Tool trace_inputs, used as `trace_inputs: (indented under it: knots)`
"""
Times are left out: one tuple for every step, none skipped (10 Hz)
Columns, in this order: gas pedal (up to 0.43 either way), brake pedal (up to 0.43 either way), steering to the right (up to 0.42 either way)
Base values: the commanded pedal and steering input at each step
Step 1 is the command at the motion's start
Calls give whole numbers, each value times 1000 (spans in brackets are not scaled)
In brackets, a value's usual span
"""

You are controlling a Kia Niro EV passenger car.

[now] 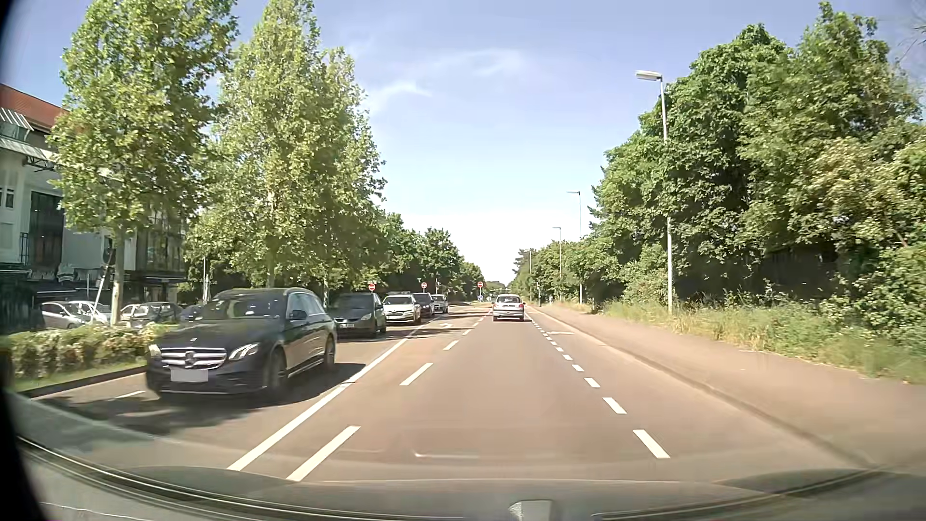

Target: Follow the waypoints while adhering to traffic rules and regulations

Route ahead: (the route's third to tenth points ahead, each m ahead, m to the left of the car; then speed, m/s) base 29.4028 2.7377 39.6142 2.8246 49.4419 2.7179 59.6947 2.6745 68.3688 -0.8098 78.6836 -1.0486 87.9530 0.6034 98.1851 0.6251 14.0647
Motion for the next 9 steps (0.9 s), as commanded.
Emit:
trace_inputs:
  knots:
    - [0,128,18]
    - [0,159,17]
    - [0,165,15]
    - [0,171,12]
    - [0,171,9]
    - [0,177,6]
    - [0,183,6]
    - [0,201,6]
    - [0,207,4]
